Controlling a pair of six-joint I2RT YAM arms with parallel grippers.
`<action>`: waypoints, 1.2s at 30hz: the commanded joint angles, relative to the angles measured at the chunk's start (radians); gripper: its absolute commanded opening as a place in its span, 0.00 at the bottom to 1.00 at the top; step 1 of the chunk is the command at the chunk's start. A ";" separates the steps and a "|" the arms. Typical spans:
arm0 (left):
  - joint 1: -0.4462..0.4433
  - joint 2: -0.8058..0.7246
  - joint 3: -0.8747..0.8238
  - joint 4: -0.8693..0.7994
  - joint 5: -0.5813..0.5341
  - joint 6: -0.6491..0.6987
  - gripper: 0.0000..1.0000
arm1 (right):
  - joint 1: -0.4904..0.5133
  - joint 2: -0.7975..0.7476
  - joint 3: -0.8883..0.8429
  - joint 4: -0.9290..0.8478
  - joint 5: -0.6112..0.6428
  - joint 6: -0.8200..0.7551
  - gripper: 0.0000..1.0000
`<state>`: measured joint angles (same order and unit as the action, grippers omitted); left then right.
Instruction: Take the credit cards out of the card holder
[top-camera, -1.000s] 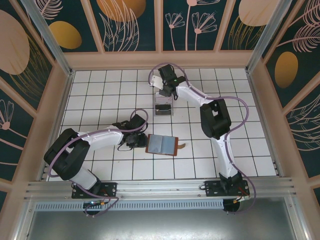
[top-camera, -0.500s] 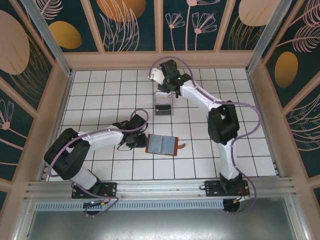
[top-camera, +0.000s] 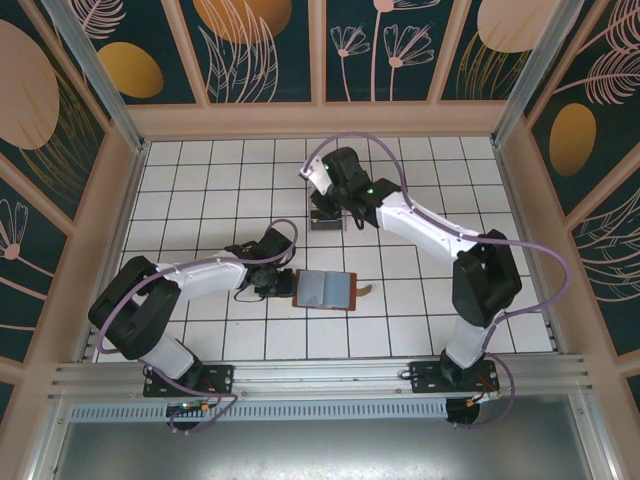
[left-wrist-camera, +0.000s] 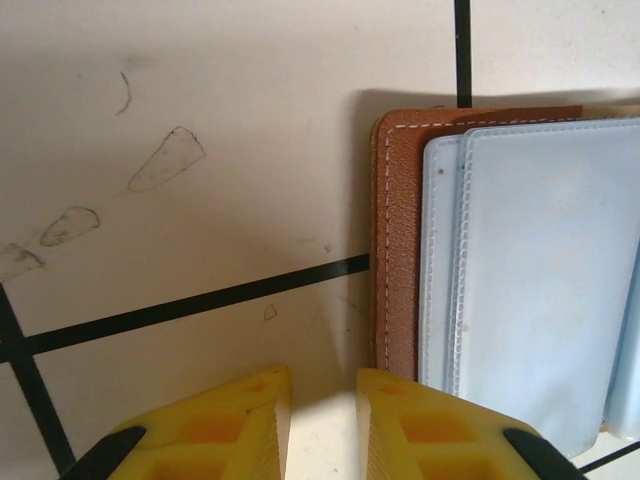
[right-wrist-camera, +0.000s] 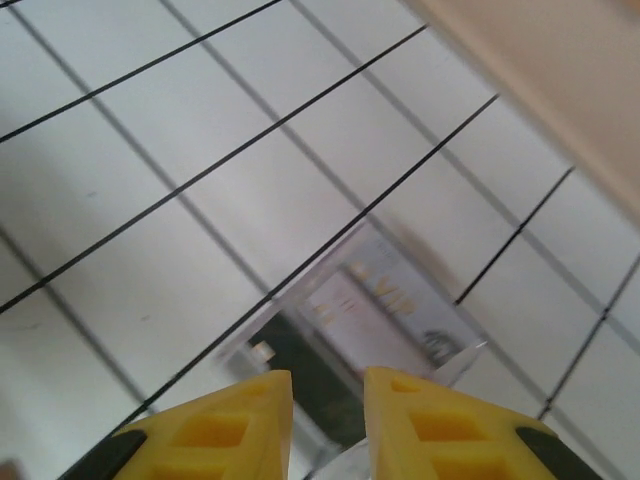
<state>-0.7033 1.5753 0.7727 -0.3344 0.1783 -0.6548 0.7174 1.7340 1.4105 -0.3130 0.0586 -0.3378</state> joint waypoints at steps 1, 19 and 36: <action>-0.007 -0.038 0.004 -0.039 -0.021 0.007 0.25 | 0.022 -0.082 -0.065 0.055 0.019 0.300 0.27; 0.159 -0.079 0.027 -0.041 -0.041 0.094 0.26 | 0.076 -0.185 -0.399 0.050 -0.377 1.093 0.13; 0.217 -0.110 0.011 -0.046 -0.063 0.144 0.27 | 0.228 -0.003 -0.354 0.073 -0.353 1.209 0.20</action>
<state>-0.4908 1.4899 0.7876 -0.3710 0.1253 -0.5301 0.9329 1.7039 1.0153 -0.2497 -0.2939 0.8444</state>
